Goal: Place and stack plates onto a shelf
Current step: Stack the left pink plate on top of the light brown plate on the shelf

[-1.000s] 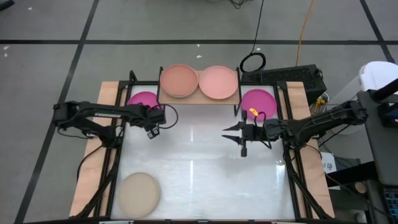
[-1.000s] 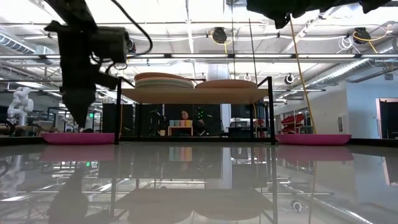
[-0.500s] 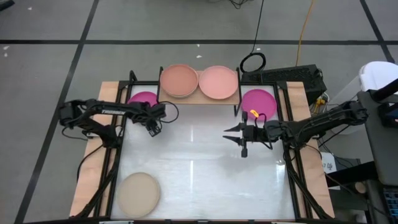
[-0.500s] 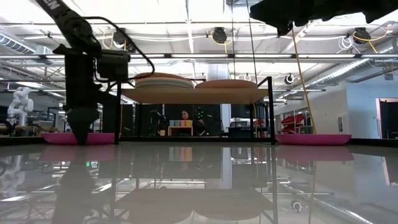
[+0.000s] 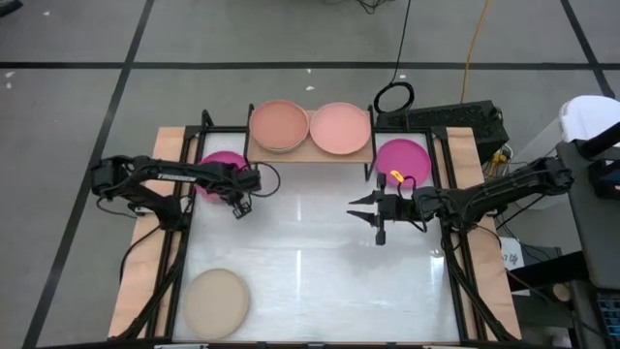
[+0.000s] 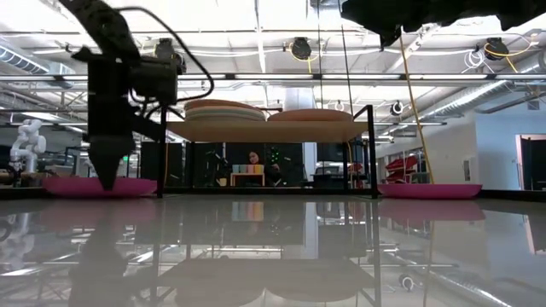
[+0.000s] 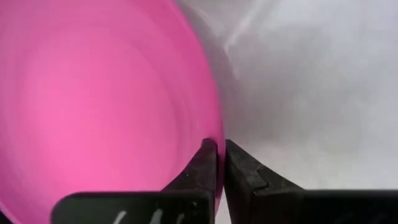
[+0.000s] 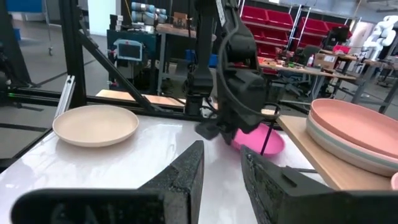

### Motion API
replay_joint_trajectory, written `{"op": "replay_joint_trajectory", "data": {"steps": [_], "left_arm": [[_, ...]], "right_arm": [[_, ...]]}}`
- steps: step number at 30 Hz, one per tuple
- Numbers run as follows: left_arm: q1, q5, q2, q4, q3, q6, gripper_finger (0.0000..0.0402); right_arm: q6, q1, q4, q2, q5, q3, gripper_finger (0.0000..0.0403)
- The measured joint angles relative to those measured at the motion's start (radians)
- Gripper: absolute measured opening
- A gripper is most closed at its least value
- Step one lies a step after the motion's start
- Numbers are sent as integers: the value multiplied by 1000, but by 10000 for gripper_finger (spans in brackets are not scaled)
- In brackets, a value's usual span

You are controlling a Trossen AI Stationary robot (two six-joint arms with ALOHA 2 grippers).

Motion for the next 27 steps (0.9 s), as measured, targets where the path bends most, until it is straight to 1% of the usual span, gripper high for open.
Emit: {"op": "replay_joint_trajectory", "data": {"steps": [4,8,10,13,16,17,19,21,23,25,27], "left_arm": [[-97,65,0,-151,85,-73,10],[-225,157,0,-213,185,-120,10],[-289,201,0,-222,239,-117,10],[-386,258,0,-191,334,-81,10],[-475,260,-1,-183,438,-38,10],[-501,251,-1,-166,472,-27,10],[-546,203,-1,-130,538,8,10],[-583,105,-1,-113,597,69,10],[-610,-37,-1,-73,641,155,10],[-617,-135,-2,-23,675,247,10],[-603,-164,-2,27,699,354,10]], "right_arm": [[1,0,0,0,0,0,91],[1,0,0,0,0,0,91],[0,0,0,0,0,0,91],[-1,0,0,0,0,0,91],[28,1,51,0,-9,0,91],[56,6,93,-7,-26,0,91],[84,19,189,-32,-108,0,91],[78,40,257,-65,-194,0,91],[67,66,285,-91,-260,0,91],[47,96,288,-111,-274,0,91],[20,126,289,-122,-268,0,91]]}}
